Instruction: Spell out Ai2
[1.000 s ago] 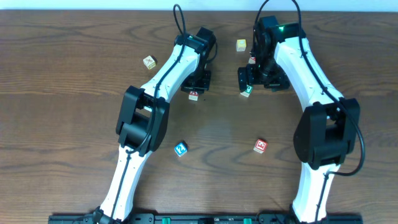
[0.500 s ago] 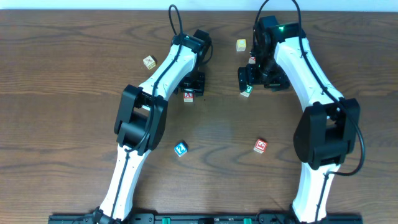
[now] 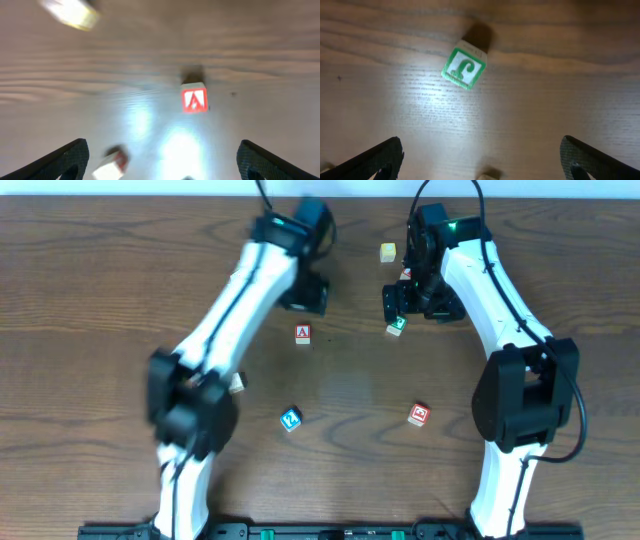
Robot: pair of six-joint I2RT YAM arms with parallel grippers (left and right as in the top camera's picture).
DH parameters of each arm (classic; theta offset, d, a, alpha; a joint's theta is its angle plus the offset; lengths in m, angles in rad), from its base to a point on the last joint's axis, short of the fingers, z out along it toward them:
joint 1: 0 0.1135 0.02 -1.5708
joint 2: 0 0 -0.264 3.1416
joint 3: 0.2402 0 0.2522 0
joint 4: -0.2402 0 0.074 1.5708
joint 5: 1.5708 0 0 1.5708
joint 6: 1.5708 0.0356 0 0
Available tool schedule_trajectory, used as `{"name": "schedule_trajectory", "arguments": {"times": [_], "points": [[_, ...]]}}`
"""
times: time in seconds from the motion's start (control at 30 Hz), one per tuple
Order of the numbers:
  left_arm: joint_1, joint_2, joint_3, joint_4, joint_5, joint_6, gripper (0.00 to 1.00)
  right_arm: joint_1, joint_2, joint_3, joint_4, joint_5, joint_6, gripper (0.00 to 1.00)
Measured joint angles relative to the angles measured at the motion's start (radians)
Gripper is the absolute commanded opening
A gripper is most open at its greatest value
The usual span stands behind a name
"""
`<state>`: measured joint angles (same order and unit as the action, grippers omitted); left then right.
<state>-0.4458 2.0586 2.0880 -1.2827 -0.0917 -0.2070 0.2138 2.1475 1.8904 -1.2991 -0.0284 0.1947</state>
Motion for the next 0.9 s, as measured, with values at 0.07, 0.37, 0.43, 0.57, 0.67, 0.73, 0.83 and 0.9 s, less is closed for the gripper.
{"name": "schedule_trajectory", "arguments": {"times": [0.07,0.37,0.43,0.57,0.67,0.73,0.83,0.9], "points": [[0.0,-0.139,0.001,-0.024,-0.032,0.021,0.95,0.0,0.0,0.0,0.011,0.004,0.0,0.99],[0.001,-0.724,0.015,-0.304,-0.085,0.052,0.95,0.0,0.0,0.001,0.085,0.011,0.014,0.99],[0.001,-0.832,0.018,-0.328,-0.09,0.038,0.95,0.0,0.0,0.006,0.1,0.018,0.03,0.99],[0.001,-1.043,-0.071,-0.327,-0.066,0.015,0.95,0.0,0.0,0.07,0.117,0.07,0.071,0.99],[0.001,-1.213,-0.203,-0.327,-0.093,-0.023,0.95,0.0,0.0,0.153,0.14,0.1,0.086,0.99],[0.001,-1.316,-0.3,-0.327,-0.108,-0.043,0.95,0.0,-0.001,0.197,0.153,0.111,0.089,0.99],[0.004,-1.421,-0.469,-0.327,-0.123,-0.075,0.95,0.0,-0.001,0.23,0.179,0.116,0.092,0.99],[0.006,-1.456,-0.582,-0.322,-0.133,-0.085,0.95,0.0,-0.001,0.24,0.188,0.121,0.105,0.99]]}}
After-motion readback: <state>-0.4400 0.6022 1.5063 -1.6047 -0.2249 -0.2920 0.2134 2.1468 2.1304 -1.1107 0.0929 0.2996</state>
